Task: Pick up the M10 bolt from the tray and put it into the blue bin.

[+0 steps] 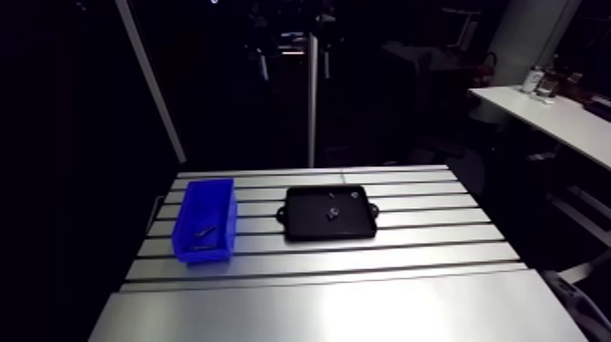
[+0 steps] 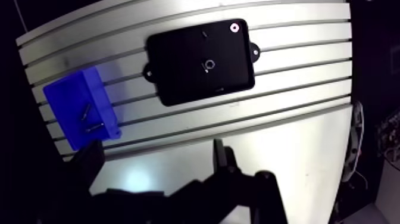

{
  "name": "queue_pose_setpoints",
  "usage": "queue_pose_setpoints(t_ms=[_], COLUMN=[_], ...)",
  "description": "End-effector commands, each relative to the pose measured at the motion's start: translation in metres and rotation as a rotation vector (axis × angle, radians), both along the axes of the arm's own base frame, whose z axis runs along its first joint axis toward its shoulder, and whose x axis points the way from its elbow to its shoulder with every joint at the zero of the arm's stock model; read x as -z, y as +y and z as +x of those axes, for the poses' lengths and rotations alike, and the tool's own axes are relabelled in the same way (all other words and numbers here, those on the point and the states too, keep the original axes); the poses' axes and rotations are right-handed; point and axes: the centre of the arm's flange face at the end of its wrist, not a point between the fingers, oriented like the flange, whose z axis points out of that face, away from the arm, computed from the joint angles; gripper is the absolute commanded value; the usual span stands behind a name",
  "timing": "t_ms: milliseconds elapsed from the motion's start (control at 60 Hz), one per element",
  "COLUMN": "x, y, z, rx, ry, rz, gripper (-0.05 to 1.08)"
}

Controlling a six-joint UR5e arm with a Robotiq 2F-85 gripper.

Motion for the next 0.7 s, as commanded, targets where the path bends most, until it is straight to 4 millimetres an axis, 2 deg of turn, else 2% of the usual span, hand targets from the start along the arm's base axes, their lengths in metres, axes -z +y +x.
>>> queue_pose_setpoints(t_ms=[17, 700], x=[-0.0008, -0.0059], y=[0.002, -0.004], z=[0.0008, -0.003], rx=[-0.01, -0.043], ry=[-0.001, 0.013], rz=[-0.011, -0.04], gripper=[0.01, 0.01])
